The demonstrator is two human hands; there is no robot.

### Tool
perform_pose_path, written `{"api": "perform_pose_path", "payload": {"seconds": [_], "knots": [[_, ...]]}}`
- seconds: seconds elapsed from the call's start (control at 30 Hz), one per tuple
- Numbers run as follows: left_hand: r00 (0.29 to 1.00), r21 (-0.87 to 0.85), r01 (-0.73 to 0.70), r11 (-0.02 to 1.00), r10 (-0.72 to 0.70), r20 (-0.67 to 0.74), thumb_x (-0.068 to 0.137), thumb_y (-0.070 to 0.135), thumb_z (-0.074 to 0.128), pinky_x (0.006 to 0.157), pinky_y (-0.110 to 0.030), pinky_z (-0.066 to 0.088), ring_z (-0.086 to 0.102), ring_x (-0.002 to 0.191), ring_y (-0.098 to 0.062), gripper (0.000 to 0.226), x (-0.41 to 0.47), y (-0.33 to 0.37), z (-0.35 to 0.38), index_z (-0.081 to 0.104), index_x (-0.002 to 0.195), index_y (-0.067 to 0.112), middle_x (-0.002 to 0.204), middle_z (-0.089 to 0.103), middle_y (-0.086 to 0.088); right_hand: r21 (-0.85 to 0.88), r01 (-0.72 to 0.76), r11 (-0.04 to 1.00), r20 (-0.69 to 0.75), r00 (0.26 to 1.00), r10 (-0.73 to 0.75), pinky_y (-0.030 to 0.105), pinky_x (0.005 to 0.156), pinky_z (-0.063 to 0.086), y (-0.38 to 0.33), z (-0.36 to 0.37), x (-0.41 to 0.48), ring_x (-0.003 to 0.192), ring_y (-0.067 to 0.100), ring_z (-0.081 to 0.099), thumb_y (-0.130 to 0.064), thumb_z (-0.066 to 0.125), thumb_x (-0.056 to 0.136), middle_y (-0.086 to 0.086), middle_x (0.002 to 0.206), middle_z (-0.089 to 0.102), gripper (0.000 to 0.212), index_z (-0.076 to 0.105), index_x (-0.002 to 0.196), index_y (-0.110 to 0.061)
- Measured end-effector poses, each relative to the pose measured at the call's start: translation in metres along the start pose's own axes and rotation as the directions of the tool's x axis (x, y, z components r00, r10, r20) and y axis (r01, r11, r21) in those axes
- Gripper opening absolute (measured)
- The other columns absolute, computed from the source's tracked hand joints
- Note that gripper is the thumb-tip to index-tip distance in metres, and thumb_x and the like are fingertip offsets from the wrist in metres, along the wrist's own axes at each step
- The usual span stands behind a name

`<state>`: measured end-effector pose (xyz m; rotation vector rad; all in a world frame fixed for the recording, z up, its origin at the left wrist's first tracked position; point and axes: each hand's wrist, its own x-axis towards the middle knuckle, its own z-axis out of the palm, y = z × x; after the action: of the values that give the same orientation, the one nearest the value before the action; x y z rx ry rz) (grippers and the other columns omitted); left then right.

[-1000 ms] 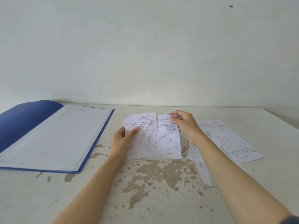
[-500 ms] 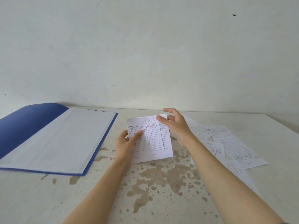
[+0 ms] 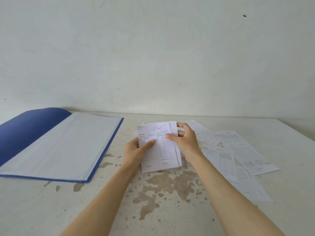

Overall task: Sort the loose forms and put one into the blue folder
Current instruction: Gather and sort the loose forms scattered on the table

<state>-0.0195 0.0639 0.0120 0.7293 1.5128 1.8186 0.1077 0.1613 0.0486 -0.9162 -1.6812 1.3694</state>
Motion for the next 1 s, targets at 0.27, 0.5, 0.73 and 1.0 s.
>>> {"api": "perform_pose_path", "payload": {"seconds": [0.27,0.5,0.73,1.0], "knots": [[0.993,0.049,0.036,0.998,-0.041,0.110,0.076,0.013,0.077,0.081,-0.045,0.058,0.072,0.087,-0.026,0.017,-0.011,-0.016,0.066,0.071,0.092,0.012,0.094,0.075,-0.008,-0.221,-0.083,0.972,-0.296,0.955,0.014,0.036,0.084,0.053,0.017,-0.099,-0.014,0.086,0.017,0.067,-0.026,0.066,0.084,0.003,0.092,0.071,0.027,0.058,0.108,-0.017],[0.993,0.164,-0.004,0.986,-0.015,0.114,0.078,0.016,0.074,0.079,-0.042,0.058,0.071,0.083,-0.022,0.015,-0.014,-0.026,0.114,0.069,0.092,0.016,0.091,0.073,-0.004,-0.705,-0.215,0.676,-0.279,0.960,0.014,0.033,0.096,0.037,0.051,-0.177,-0.029,0.117,0.019,0.048,-0.034,0.062,0.087,0.001,0.123,0.055,0.028,0.060,0.114,-0.026],[0.993,0.230,-0.072,0.971,0.049,0.104,0.079,0.015,0.073,0.069,-0.030,0.057,0.070,0.079,-0.016,0.013,-0.016,-0.027,0.110,0.068,0.087,0.024,0.086,0.073,0.003,-0.869,-0.082,0.489,-0.020,0.991,0.131,0.042,0.108,0.014,0.044,-0.165,-0.011,0.141,0.013,0.016,-0.042,0.047,0.094,-0.006,0.149,0.034,0.048,0.039,0.140,-0.030],[0.995,0.209,-0.076,0.975,0.062,0.074,0.079,0.016,0.074,0.068,-0.029,0.057,0.070,0.080,-0.014,0.017,-0.019,-0.027,0.108,0.068,0.094,0.020,0.089,0.073,0.003,-0.803,-0.153,0.576,-0.035,0.977,0.210,0.034,0.091,0.023,0.041,-0.172,0.007,0.125,0.020,0.029,-0.043,0.074,0.072,-0.002,0.127,0.041,0.065,0.046,0.129,-0.027]]}}
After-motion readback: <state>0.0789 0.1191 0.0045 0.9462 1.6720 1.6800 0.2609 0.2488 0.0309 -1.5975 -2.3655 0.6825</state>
